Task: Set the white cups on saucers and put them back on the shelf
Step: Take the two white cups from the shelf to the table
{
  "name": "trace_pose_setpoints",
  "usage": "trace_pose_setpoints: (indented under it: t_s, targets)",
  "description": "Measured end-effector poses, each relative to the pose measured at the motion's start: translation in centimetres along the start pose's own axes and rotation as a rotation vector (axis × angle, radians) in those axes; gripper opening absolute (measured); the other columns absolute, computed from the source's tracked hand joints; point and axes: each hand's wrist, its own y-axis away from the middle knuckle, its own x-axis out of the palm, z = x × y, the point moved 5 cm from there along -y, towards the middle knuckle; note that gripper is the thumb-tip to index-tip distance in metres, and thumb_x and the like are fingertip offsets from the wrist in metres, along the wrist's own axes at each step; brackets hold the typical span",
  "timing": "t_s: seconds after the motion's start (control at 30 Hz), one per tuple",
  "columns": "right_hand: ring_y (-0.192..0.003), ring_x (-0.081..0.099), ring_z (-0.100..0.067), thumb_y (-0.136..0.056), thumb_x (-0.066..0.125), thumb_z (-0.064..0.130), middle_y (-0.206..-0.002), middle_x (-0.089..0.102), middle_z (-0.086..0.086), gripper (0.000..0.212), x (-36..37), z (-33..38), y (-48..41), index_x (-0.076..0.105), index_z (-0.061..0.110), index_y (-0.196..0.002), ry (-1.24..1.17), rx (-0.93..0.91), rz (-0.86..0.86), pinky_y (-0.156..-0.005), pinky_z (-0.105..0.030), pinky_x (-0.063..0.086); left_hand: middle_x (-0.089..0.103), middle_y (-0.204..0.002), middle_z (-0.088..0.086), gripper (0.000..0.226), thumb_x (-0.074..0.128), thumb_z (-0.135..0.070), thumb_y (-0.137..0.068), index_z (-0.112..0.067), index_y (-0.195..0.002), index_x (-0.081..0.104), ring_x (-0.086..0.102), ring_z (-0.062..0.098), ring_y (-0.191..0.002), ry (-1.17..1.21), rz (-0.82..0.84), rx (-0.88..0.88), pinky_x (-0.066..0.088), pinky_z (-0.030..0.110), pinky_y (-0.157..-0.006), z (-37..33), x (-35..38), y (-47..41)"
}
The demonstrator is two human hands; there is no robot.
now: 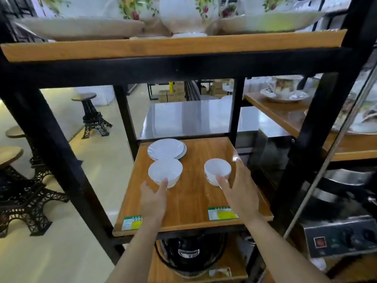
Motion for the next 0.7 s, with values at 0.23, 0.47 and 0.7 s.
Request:
trace_pose_setpoints:
  t_s: [0.23, 0.47, 0.7]
  targets:
    - [-0.089, 0.060, -0.016, -0.088, 0.045, 0.054, -0.099, 0.062, -0.001, 0.044, 2.4, -2.1, -0.4, 0.051, 0.018, -0.113, -0.335, 0.386, 0.211, -0.079, -0.034, 0.052, 0.055, -0.095, 0.013, 0.018, 0.053, -0.021, -0.092, -0.007, -0.104, 0.051, 0.057, 0.025, -0.085, 0.341, 0.144, -0.259, 0.052, 0.036, -0.053, 0.7, 1.6, 0.0]
    - [-0.076, 0.064, -0.021, -0.097, 0.044, 0.035, -0.101, 0.061, -0.016, 0.034, 2.6, -1.3, -0.4, 0.056, 0.004, -0.102, -0.634, 0.684, 0.501, -0.059, -0.026, 0.053, 0.054, -0.102, 0.008, 0.020, 0.046, -0.013, -0.096, -0.002, -0.081, 0.054, 0.051, 0.026, -0.110, 0.409, 0.136, -0.274, 0.055, 0.046, -0.082, -0.1, 1.8, 0.2]
    - [-0.079, 0.063, -0.019, -0.099, 0.037, 0.034, -0.089, 0.058, -0.011, 0.044, 3.0, -0.7, 1.6, 0.042, 0.007, -0.133, -0.792, 0.700, 0.390, -0.068, -0.027, 0.055, 0.046, -0.077, 0.005, 0.035, 0.045, -0.013, -0.096, -0.006, -0.061, 0.044, 0.048, 0.018, -0.093, 0.507, 0.000, -0.170, 0.050, 0.023, -0.076, 0.2, -0.1, 0.4]
